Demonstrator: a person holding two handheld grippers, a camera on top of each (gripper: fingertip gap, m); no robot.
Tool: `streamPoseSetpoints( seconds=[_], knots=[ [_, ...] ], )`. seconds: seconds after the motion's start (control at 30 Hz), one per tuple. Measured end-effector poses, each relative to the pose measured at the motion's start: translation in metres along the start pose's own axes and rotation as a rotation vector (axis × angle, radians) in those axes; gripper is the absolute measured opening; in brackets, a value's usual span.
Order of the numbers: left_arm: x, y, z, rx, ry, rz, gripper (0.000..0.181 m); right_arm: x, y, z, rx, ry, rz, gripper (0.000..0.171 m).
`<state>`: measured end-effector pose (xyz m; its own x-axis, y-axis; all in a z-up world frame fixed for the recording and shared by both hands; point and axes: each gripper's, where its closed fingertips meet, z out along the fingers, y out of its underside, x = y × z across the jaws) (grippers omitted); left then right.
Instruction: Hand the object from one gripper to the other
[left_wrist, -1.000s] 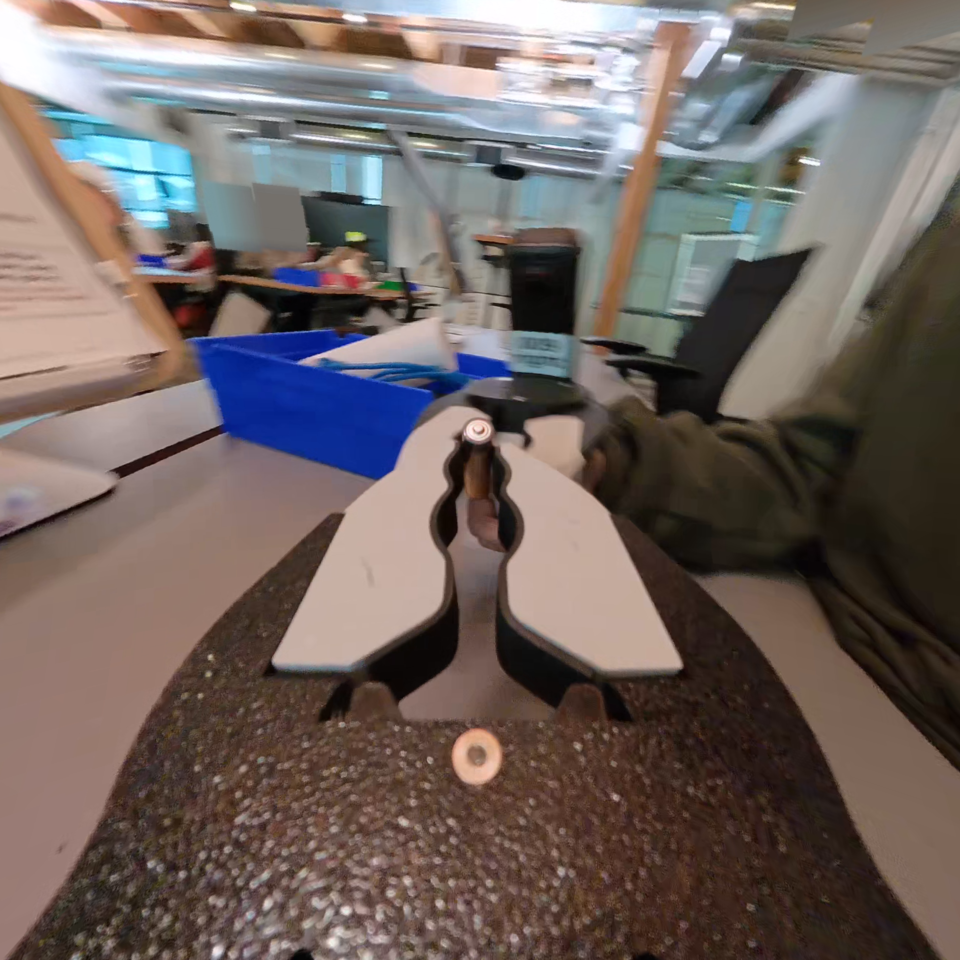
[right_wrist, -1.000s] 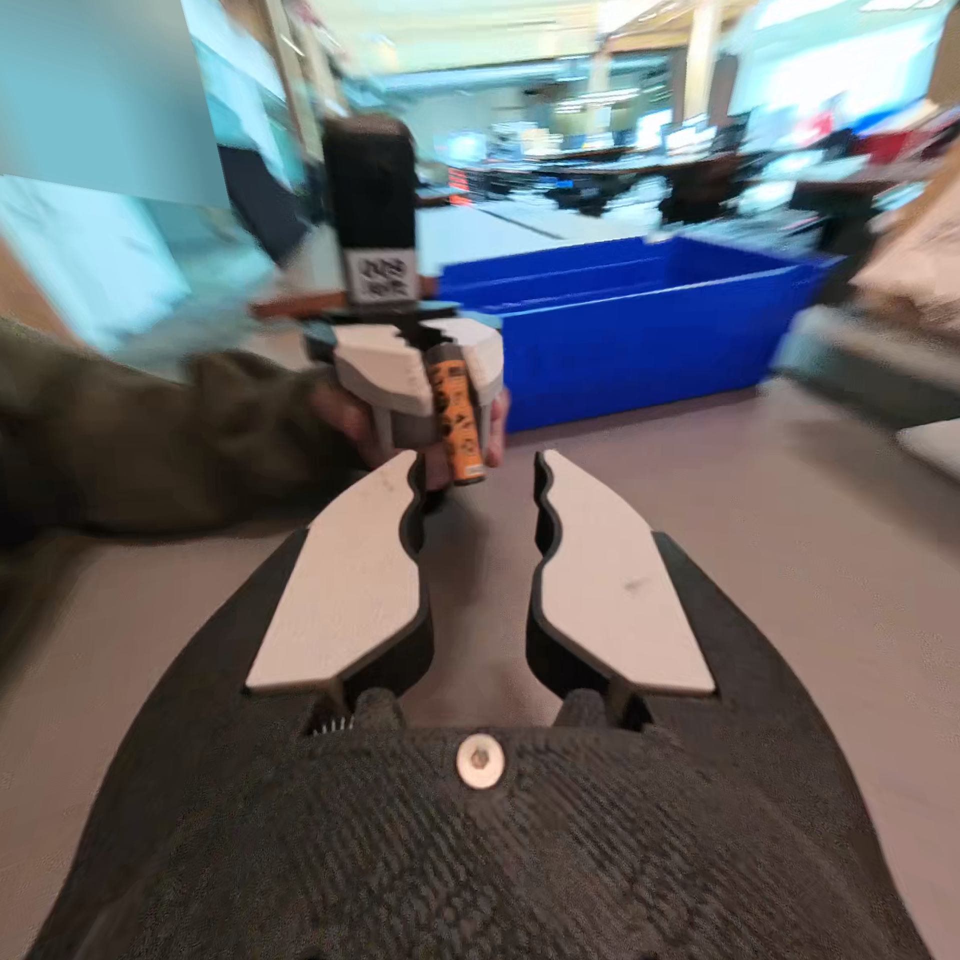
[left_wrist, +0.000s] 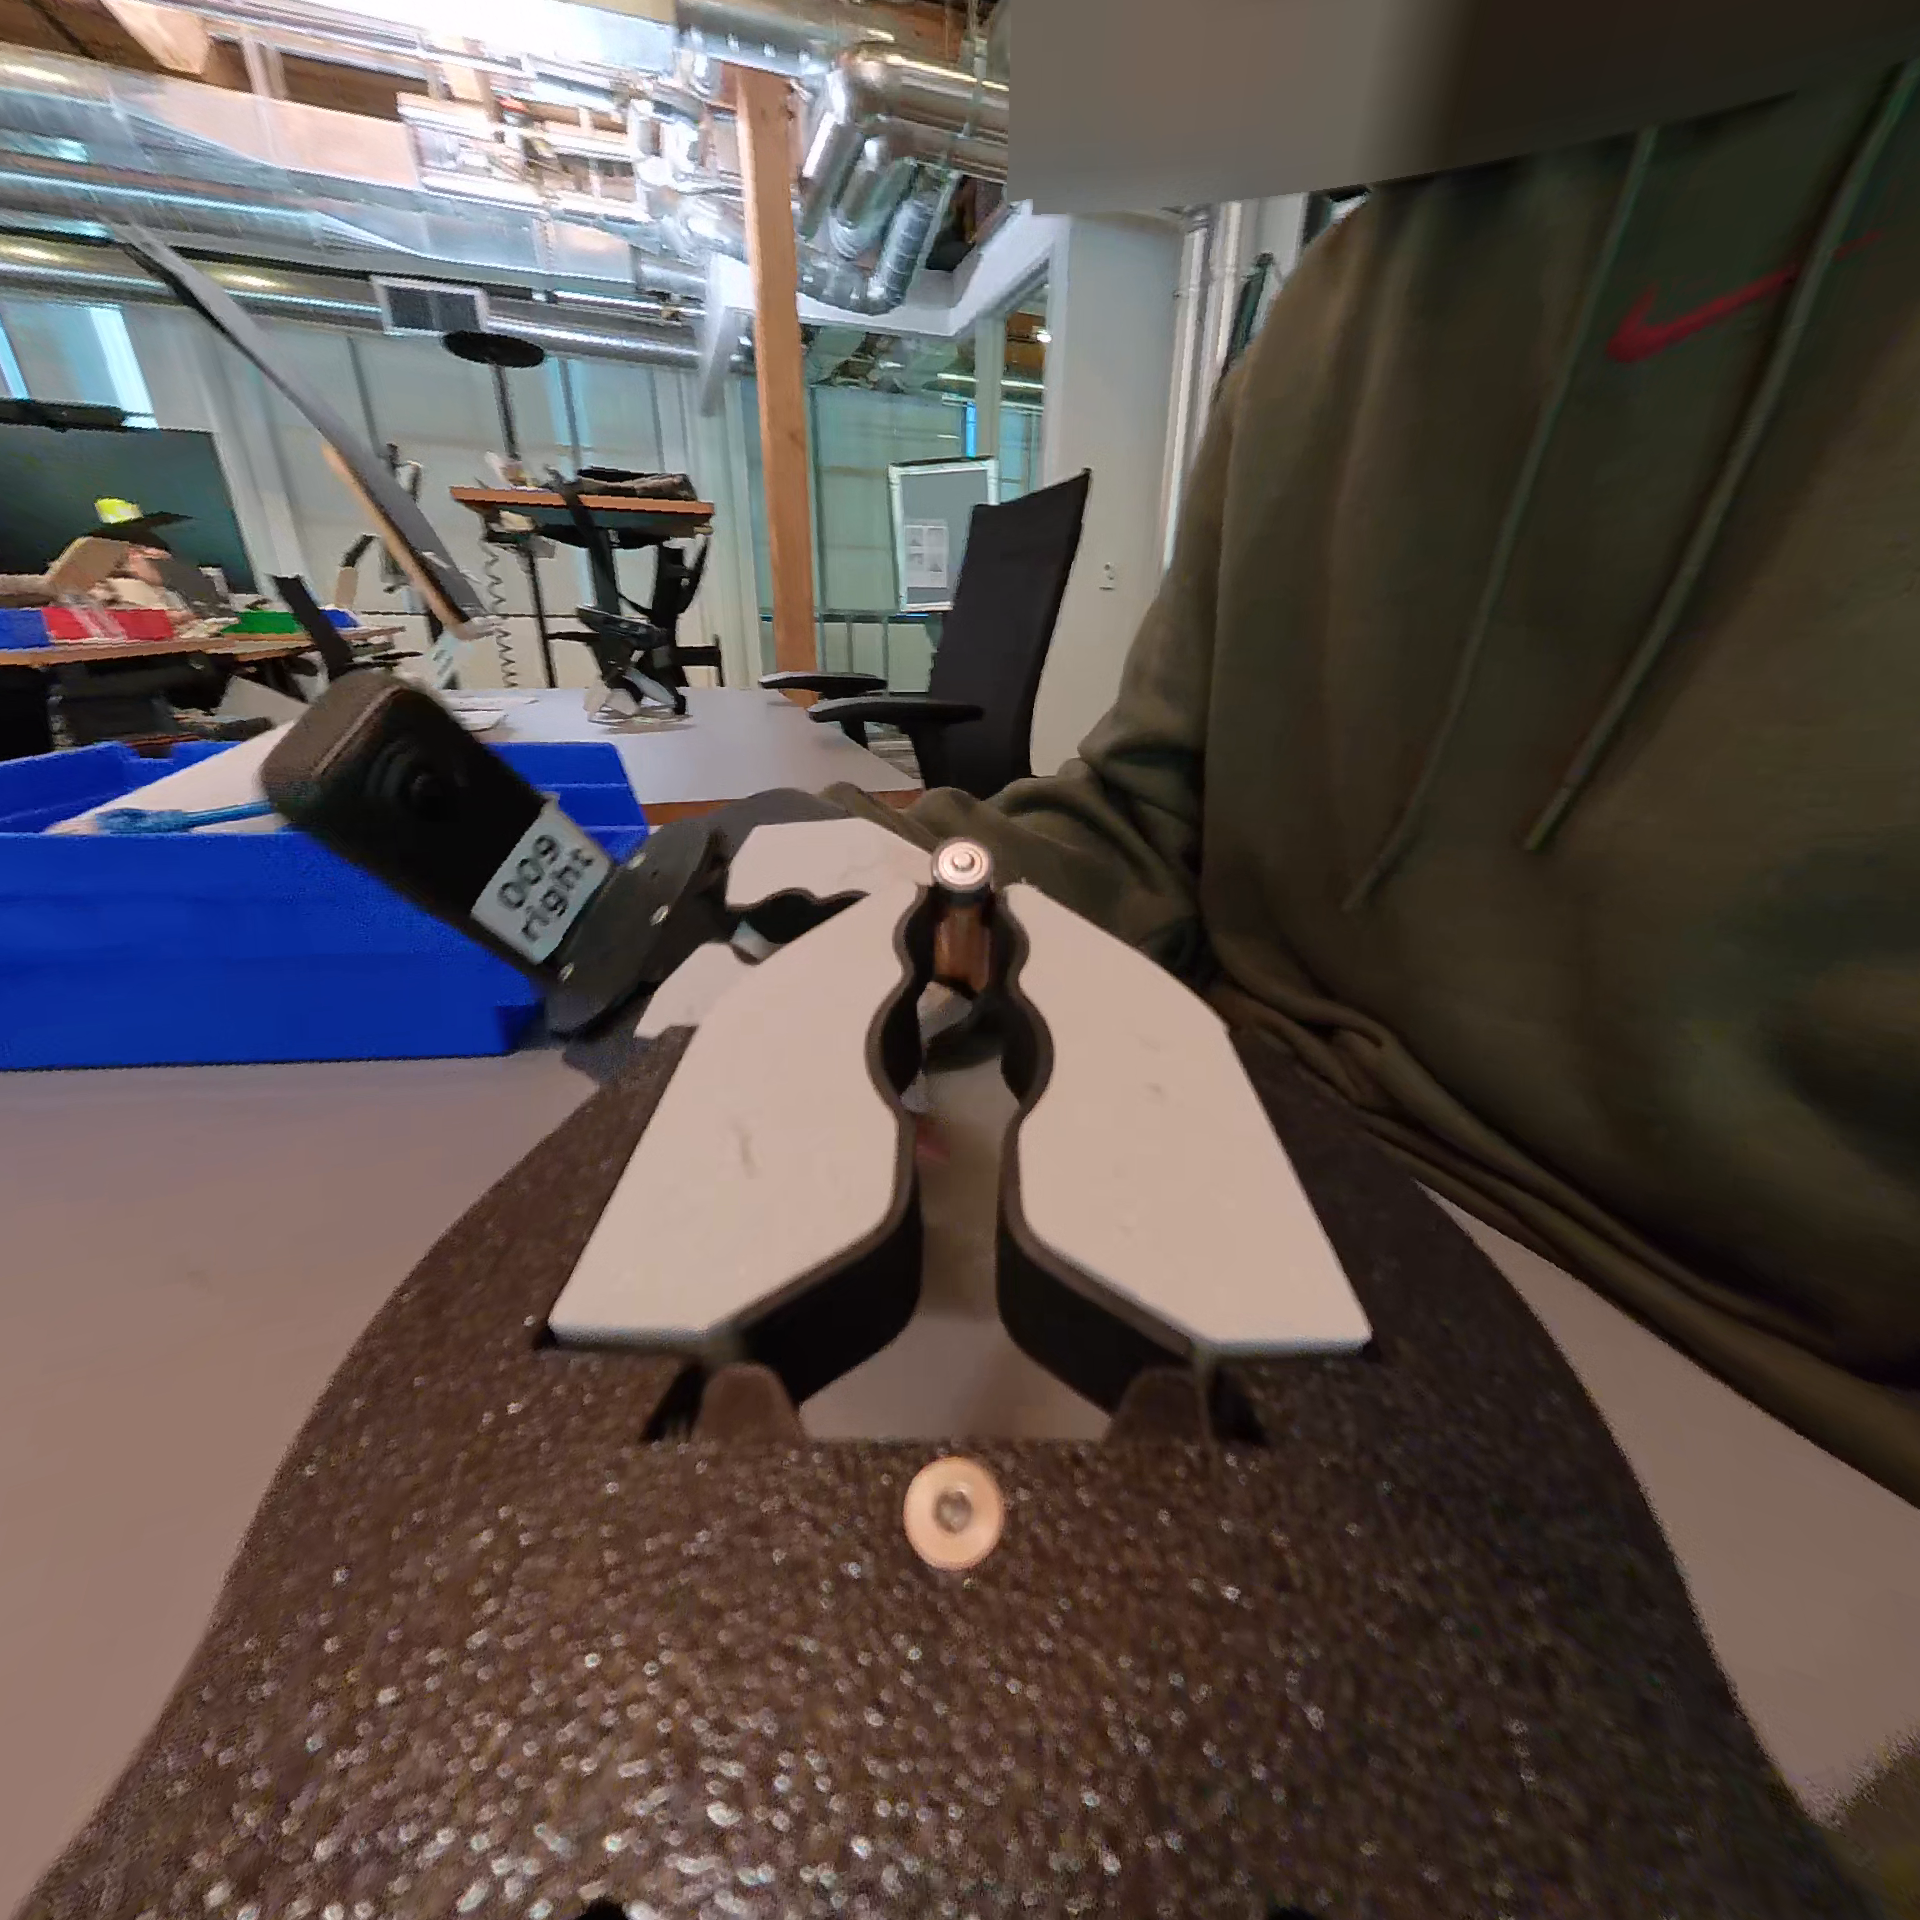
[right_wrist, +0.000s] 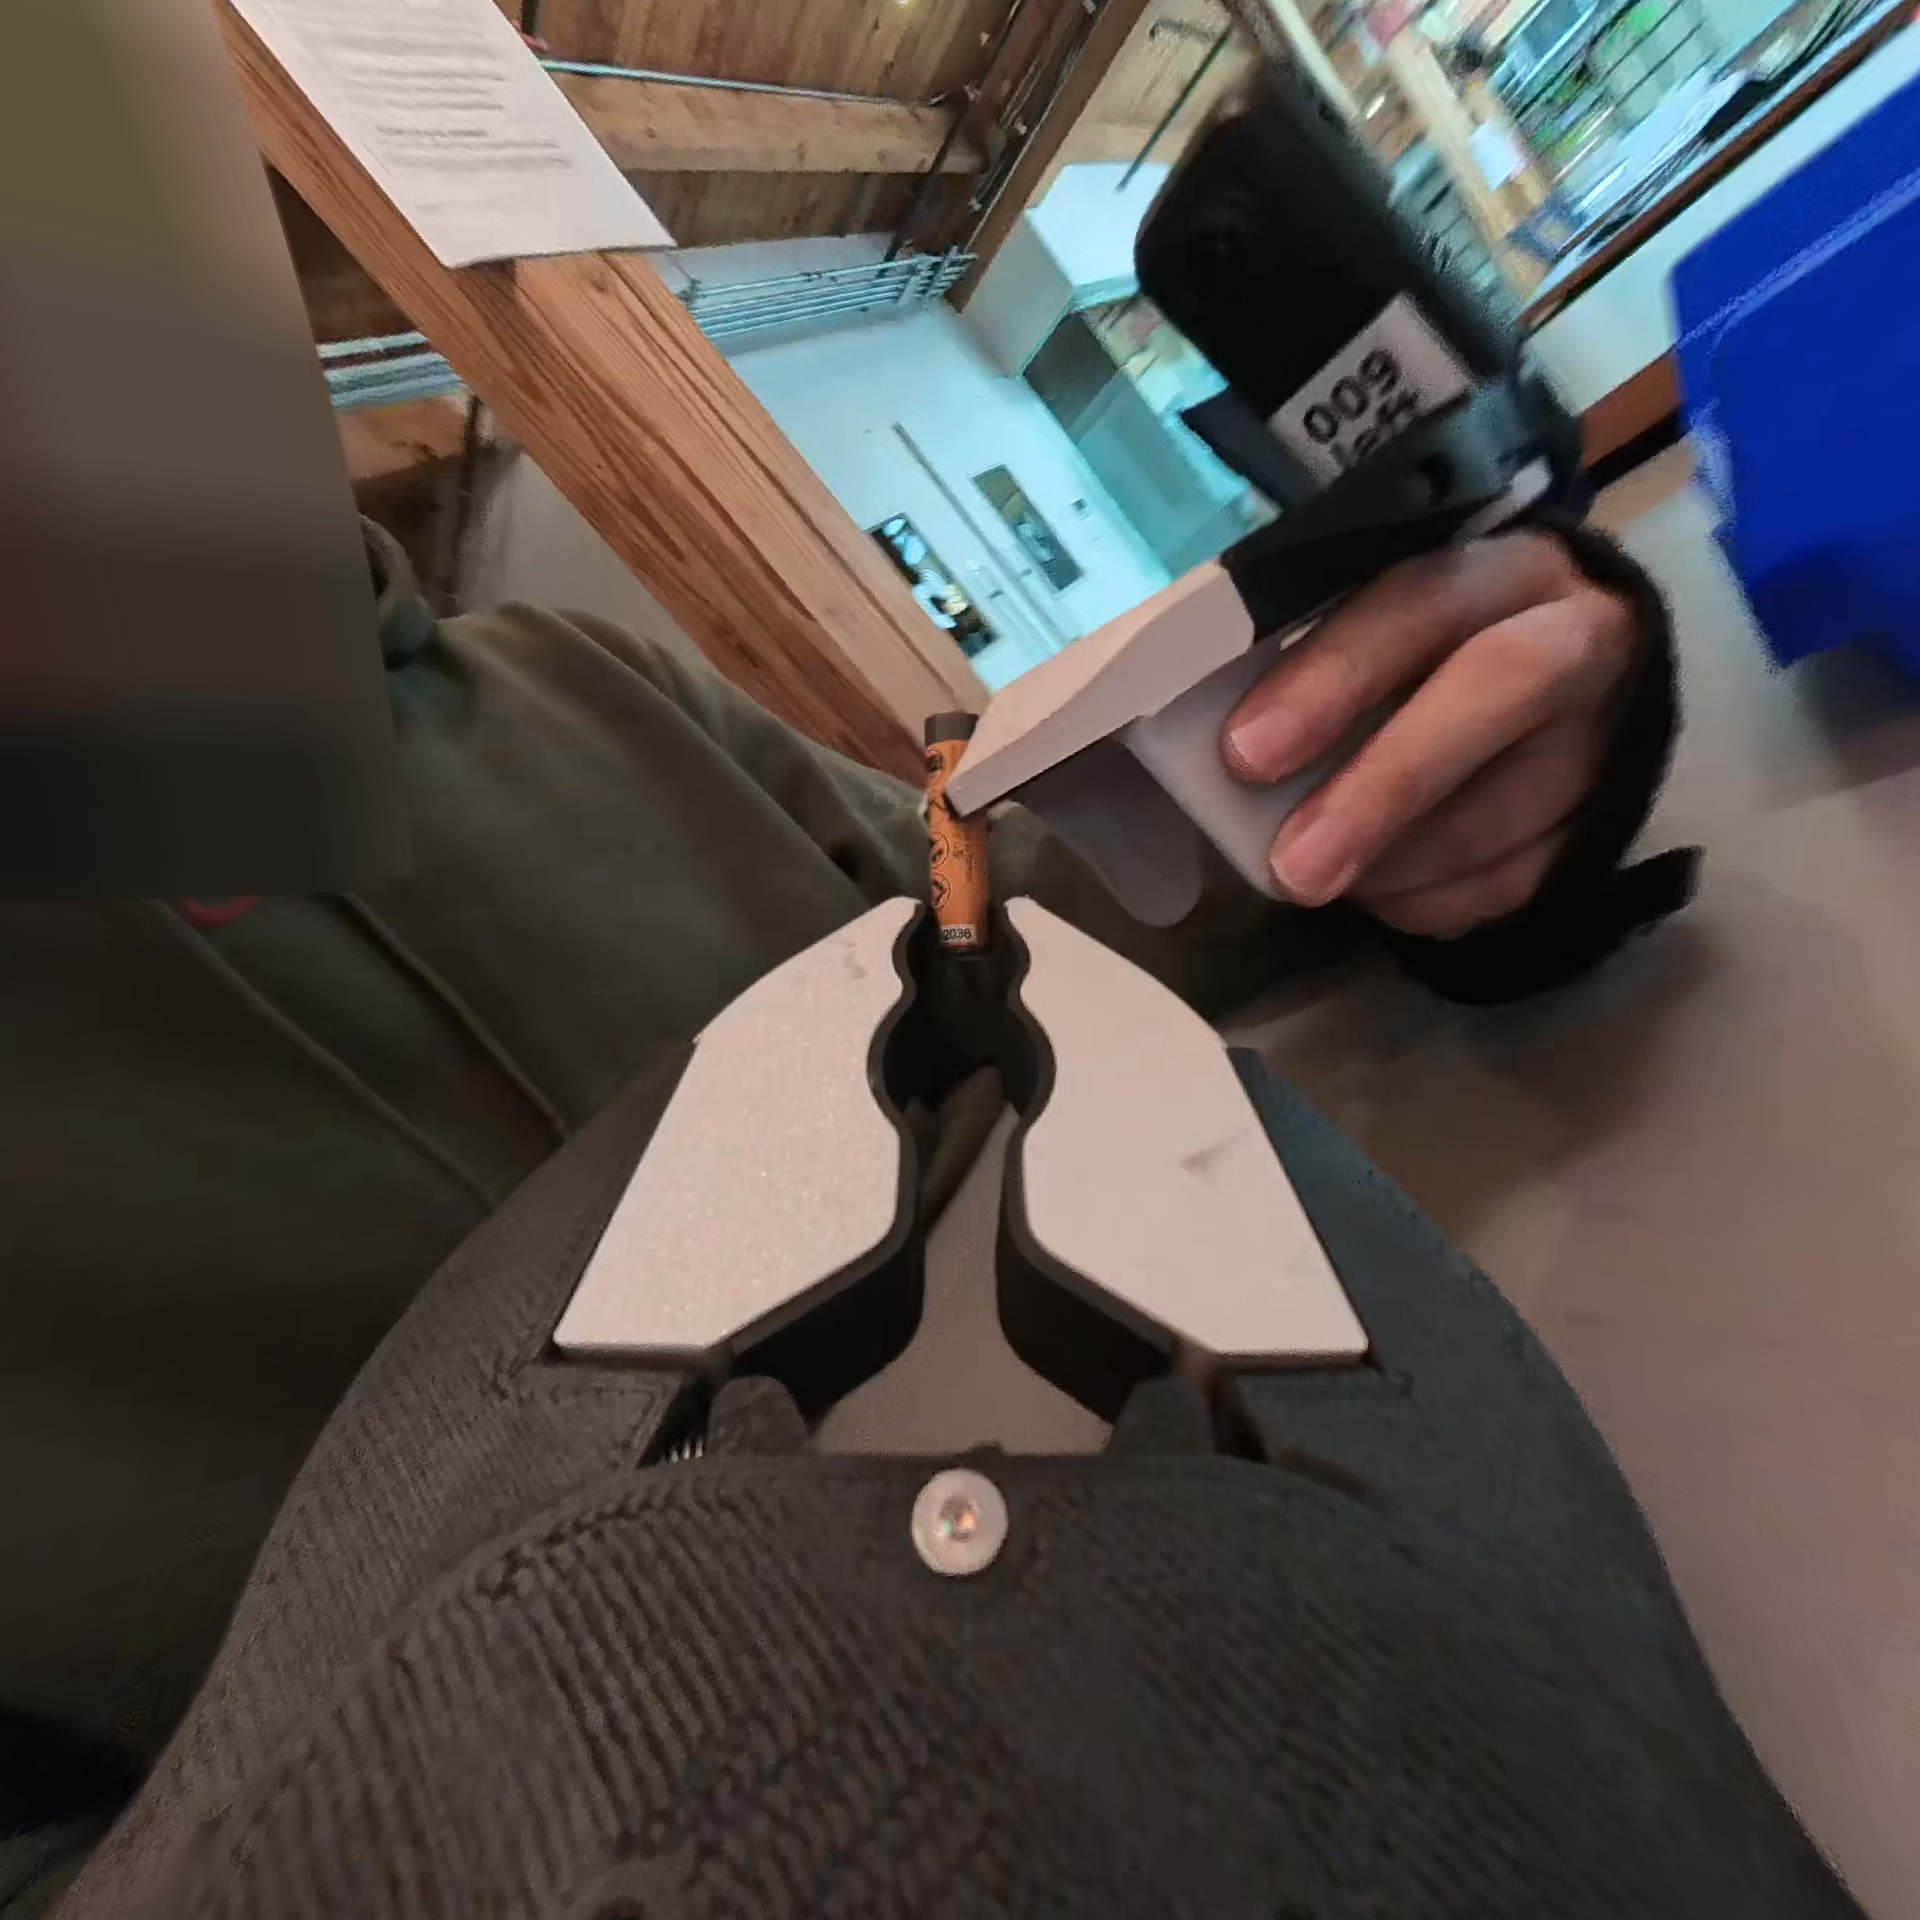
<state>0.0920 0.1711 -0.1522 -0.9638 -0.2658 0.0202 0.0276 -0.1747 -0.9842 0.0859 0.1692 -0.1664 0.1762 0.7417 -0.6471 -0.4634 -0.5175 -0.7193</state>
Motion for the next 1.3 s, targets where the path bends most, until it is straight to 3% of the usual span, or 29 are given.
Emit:
streamPoseSetpoints(
  seconds=[0.1,0.23,0.3,0.4,0.47,0.6,0.73,0.87,1.03,1.1,1.17,1.3],
  knots=[
    [-0.027,-0.003,-0.007,0.006,-0.180,-0.028,0.012,0.019,-0.019,-0.014,0.060,0.205,-0.156,0.010],
    [-0.077,0.002,-0.021,-0.063,-0.544,-0.037,0.041,0.062,-0.050,-0.049,0.089,0.757,-0.526,0.011],
    [-0.092,0.001,-0.026,-0.113,-0.699,0.088,0.056,0.067,-0.055,-0.056,0.104,0.852,-0.581,0.011],
    [-0.097,0.000,-0.029,-0.262,-0.855,0.454,0.058,0.069,-0.059,-0.057,0.185,0.833,-0.470,0.011],
    [-0.099,0.002,-0.028,-0.345,-0.902,0.592,0.057,0.071,-0.062,-0.062,0.261,0.812,-0.386,0.010],
    [-0.104,0.017,-0.029,-0.476,-0.914,0.663,0.065,0.064,-0.069,-0.064,0.356,0.743,-0.305,0.010],
    [-0.108,0.014,-0.031,-0.507,-0.979,0.751,0.066,0.065,-0.065,-0.059,0.327,0.722,-0.278,0.010],
    [-0.110,0.012,-0.034,-0.537,-1.029,0.813,0.048,0.065,-0.062,-0.052,0.323,0.693,-0.252,0.010],
    [-0.110,0.013,-0.035,-0.539,-0.998,0.782,0.046,0.065,-0.060,-0.052,0.293,0.696,-0.274,0.011],
    [-0.108,0.017,-0.033,-0.539,-0.950,0.735,0.046,0.062,-0.061,-0.055,0.281,0.699,-0.309,0.022],
    [-0.103,0.022,-0.029,-0.514,-0.876,0.654,0.046,0.056,-0.067,-0.061,0.313,0.690,-0.321,0.031],
    [-0.088,0.024,-0.017,-0.364,-0.702,0.426,0.046,0.044,-0.073,-0.066,0.340,0.625,-0.346,0.032]
  ],
)
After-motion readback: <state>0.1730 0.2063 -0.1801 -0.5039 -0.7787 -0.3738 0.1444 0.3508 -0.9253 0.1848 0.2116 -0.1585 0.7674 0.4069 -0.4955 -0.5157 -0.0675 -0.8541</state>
